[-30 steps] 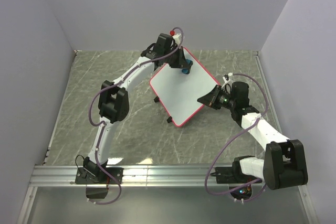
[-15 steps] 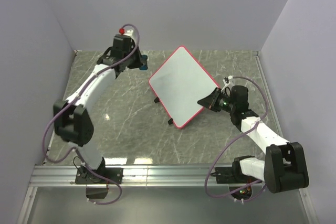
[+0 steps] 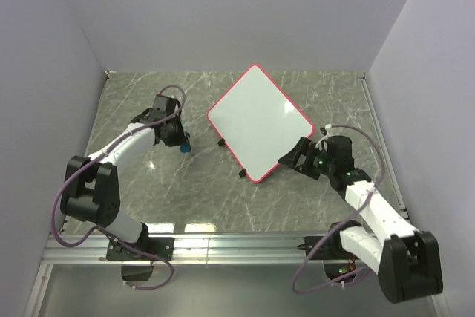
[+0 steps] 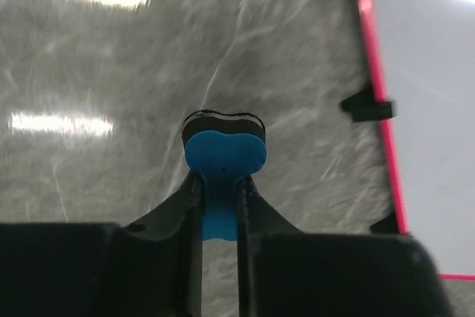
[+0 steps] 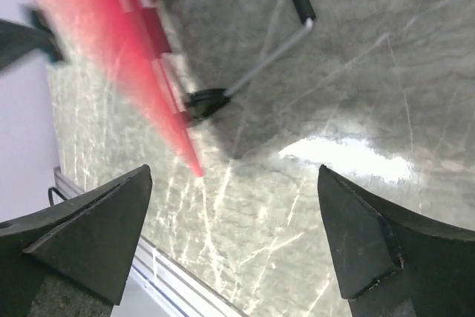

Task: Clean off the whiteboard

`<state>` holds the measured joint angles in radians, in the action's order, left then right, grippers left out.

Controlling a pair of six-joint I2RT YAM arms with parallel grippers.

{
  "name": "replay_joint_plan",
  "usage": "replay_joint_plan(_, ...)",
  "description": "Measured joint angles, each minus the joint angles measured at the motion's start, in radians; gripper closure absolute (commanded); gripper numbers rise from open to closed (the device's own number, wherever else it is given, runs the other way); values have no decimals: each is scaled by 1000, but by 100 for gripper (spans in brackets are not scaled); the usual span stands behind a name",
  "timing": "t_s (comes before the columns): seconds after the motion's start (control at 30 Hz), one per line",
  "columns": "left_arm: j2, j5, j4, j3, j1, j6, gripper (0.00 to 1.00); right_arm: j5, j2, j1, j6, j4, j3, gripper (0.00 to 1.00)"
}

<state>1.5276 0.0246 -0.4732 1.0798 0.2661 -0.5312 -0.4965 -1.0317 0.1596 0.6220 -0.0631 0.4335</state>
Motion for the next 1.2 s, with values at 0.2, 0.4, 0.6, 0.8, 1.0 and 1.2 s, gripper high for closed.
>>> replay_joint_plan(0.2,-6,-3,-2,-134,0,-40,0,48,191,6,-34,-196,91,0)
replay_joint_plan(0.4,-38,-5,-32,-192,2,-97,0,97,303,8,-76,-402,243,0)
replay_joint_plan(0.6,-76,-27,-130,-101,15,-112,1,144,374,9,-103,-510,394,0)
replay_joint_plan(0.8,-25,-68,-211,38,87,-105,1,198,430,15,-100,-587,427,0)
replay_joint_plan(1.0,-121,-112,-231,148,208,-99,0,226,501,23,-96,-610,433,0)
replay_joint_plan(1.2,-296,-137,-189,181,246,-75,1,285,589,48,-107,-612,433,0)
